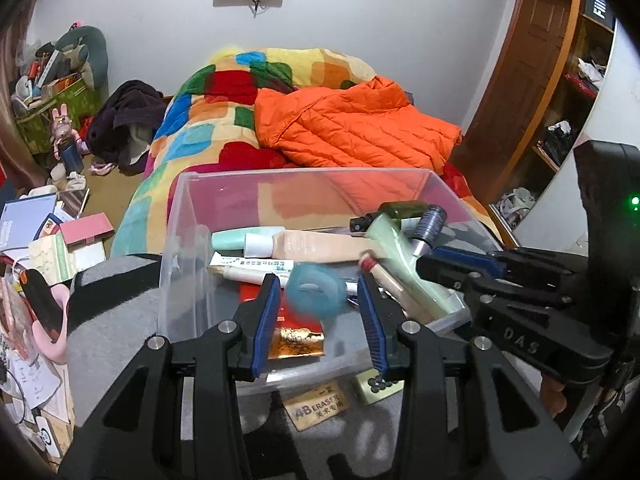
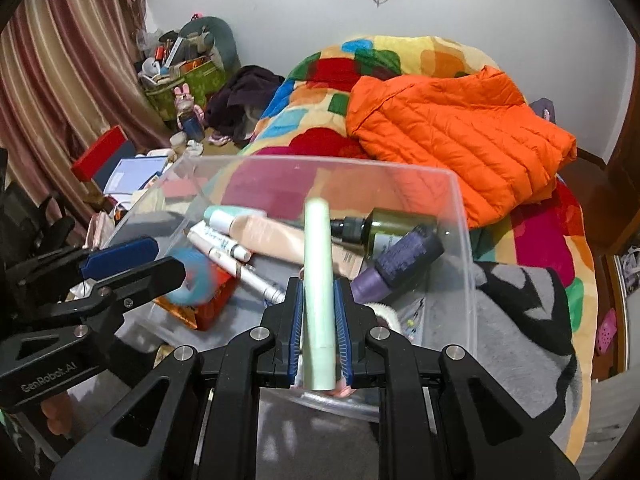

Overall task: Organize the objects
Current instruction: 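Carry the tape roll and green tube over the box and open both tools, then grasp the brown eraser with the left tool while the right tool grasps the dotted cream block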

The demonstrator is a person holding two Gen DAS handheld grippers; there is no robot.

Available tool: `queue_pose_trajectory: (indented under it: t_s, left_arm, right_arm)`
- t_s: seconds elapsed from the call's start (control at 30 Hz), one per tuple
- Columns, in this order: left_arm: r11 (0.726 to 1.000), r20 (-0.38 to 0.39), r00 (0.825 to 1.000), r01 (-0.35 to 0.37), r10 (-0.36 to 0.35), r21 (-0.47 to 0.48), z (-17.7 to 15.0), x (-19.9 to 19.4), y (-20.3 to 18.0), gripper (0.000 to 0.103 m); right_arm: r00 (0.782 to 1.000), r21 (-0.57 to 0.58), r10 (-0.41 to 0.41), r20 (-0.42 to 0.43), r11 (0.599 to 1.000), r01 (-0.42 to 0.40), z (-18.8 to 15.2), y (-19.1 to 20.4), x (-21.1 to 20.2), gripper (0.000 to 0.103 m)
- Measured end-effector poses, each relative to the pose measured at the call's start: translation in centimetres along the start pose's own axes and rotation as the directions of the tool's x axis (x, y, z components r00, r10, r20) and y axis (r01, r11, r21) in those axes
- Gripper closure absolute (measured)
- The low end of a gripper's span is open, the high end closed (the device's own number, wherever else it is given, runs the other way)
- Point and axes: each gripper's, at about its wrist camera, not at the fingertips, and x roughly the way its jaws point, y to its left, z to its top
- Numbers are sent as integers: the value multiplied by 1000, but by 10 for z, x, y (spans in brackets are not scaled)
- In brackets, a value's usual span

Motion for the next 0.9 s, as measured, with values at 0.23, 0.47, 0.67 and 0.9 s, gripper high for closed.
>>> queue_pose_trajectory:
  t_s: [0.23, 0.47, 0.67, 0.9]
  left_arm:
    - [1000, 55, 998, -11, 10, 20, -1, -26, -7, 49]
    - [999, 101, 995, -25, 22, 31, -11, -57, -4, 40]
    - [999, 75, 996, -44, 42, 26, -32, -67, 8, 39]
    - [998, -5, 998, -68, 68, 7, -67, -58, 25, 39]
  right_arm:
    - [997, -43, -25, 66, 999, 28, -4, 11, -31, 78]
    - [994, -44, 0, 107, 999, 5, -14, 17, -62, 69]
    - [996, -58, 23, 89, 998, -18, -34, 28, -71, 67]
    - [999, -76, 40, -8, 996, -41, -58, 49, -42, 67]
